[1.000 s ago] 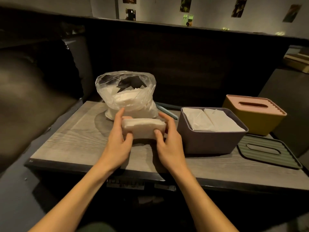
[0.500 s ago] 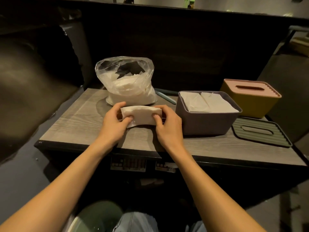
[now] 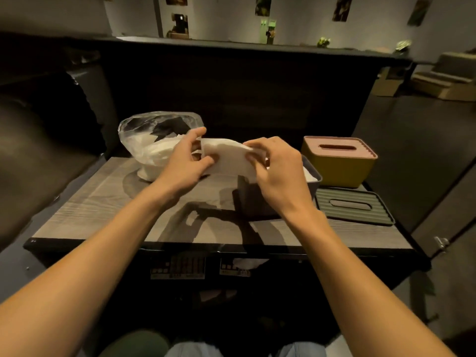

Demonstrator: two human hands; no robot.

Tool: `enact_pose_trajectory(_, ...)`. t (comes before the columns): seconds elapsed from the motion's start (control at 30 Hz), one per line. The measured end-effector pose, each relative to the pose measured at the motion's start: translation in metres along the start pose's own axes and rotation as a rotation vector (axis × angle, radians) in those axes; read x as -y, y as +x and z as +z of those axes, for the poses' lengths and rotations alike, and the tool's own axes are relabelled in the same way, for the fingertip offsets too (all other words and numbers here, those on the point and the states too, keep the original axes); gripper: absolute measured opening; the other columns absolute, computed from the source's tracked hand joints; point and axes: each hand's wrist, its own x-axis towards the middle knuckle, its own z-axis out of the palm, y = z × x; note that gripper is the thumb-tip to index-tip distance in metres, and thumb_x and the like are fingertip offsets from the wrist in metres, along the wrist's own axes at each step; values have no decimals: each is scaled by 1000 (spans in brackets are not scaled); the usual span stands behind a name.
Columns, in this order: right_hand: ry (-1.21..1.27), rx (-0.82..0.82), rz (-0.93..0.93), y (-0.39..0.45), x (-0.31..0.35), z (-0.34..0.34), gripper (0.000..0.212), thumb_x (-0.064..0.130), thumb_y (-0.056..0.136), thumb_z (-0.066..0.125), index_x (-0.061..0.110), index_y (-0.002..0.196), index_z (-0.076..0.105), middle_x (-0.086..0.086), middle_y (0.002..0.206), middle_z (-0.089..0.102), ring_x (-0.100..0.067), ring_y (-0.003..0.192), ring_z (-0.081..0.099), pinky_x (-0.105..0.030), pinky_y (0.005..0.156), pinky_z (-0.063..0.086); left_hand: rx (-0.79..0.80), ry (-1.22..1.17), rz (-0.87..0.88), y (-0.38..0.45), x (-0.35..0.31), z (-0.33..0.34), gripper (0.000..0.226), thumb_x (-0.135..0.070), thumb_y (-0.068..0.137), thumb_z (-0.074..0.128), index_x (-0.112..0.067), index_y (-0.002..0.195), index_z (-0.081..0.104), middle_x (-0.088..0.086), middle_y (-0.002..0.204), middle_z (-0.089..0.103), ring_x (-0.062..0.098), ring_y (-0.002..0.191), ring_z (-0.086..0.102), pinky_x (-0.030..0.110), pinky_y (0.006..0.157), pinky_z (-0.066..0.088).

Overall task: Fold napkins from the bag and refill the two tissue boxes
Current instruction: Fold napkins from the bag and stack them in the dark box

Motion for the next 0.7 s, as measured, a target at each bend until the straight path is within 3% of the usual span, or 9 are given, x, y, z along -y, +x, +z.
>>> enact_pose_trajectory(0.17,-196,14,50,3,-31,-45,32,20,101,65,23,132,60,2,114,66,-11,102,61,-37,88,59,90,25,93,41,-33,49,72,-9,95,71,-21,157,36,3,135,58,14,124,57,30,101,53)
enact_pose_trajectory(0.27,-240,73,81,5,-42,-64,42,23,102,61,29,137,40,1,99,66,-15,85,66,-41,74,60,167,40,163,65,-61,76,73,-13,97,68,-19,159,31,-1,124,58,7,108,60,15,82,53)
enact_pose_trajectory(0.37,-265,112,135,8,-51,-75,29,29,106,54,31,131,40,3,92,65,-12,76,63,-41,70,58,241,128,219,84,-80,100,73,-13,98,67,-18,160,28,-4,121,57,6,100,60,12,68,49)
enact_pose_trajectory(0.5,-185,259,288,11,-67,-75,16,28,104,55,31,120,56,3,106,66,-14,93,64,-43,89,58,382,361,213,96,-77,122,66,-14,97,68,-16,156,39,5,129,62,19,119,62,18,86,46)
enact_pose_trajectory(0.57,-210,345,338,10,-75,-71,16,28,104,53,34,118,55,6,103,66,-16,100,61,-41,100,45,430,466,185,94,-66,127,55,-15,98,67,-14,150,49,5,127,66,17,115,64,17,88,45)
enact_pose_trajectory(0.63,-296,398,336,9,-78,-69,18,28,104,49,36,120,55,7,102,66,-17,108,56,-39,99,28,442,504,176,90,-54,131,43,-16,99,65,-12,142,58,1,121,68,11,103,66,14,81,47)
enact_pose_trajectory(0.7,-386,422,294,8,-77,-69,21,29,103,48,36,121,56,6,111,63,-20,119,49,-44,100,23,407,567,214,85,-47,134,33,-19,99,65,-13,131,67,1,128,67,13,109,65,21,87,50)
